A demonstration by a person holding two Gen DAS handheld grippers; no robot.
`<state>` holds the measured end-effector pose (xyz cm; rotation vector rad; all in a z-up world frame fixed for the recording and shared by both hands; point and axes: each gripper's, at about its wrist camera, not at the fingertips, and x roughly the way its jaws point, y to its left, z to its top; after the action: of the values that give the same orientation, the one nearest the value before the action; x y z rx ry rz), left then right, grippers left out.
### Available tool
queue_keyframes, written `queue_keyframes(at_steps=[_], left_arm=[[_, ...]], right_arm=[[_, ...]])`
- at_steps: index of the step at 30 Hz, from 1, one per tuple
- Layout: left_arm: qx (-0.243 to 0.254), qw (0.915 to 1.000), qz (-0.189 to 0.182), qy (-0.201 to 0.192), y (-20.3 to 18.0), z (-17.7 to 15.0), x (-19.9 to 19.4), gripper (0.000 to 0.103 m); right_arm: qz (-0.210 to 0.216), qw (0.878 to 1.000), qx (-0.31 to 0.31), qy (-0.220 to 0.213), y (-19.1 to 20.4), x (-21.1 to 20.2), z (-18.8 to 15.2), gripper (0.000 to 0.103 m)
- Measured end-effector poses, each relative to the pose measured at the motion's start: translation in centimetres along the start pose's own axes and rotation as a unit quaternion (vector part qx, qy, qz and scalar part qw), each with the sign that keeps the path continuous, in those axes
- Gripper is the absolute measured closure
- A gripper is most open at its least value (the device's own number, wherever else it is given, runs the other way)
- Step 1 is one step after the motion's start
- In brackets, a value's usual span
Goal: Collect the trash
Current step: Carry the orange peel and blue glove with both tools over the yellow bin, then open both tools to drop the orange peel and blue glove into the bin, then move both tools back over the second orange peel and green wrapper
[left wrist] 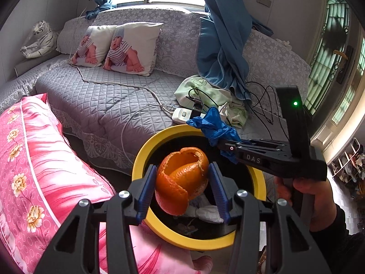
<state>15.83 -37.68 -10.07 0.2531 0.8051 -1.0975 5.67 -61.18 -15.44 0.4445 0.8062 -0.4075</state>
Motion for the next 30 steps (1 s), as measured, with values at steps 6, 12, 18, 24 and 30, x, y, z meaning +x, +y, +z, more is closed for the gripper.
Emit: queue_keyframes(at_steps=[6,12,18,24,30], left_arm=[[-0.019,0.9997,-0.005,0.015,0.7,-0.2,1.2,0.056],[-0.046,0.9989,-0.004,-0.002,1.8,0.1,0.1,0.036],[-0.064,0.9972,0.024,-0.031,4.6,0.3,-3.2,0.036],[-0.093,0.9910,0.076,-0.059,9.3,-1.0,-8.3,0.036],[-0.132,0.9769,0.151,-0.074,15.0,-4.7,-14.6,0.030]], right_arm=[[-0.006,1.000,0.010,0.007,-0.8,0.4,-0.1,0.080],[-0.014,0.999,0.032,-0.008,-1.8,-0.5,0.4,0.058],[-0.018,0.999,0.035,-0.019,-1.8,-1.9,0.8,0.058],[0.004,0.999,0.003,-0.032,1.4,-2.7,2.2,0.058],[0.080,0.994,-0.066,-0.030,9.7,-1.7,3.5,0.053]])
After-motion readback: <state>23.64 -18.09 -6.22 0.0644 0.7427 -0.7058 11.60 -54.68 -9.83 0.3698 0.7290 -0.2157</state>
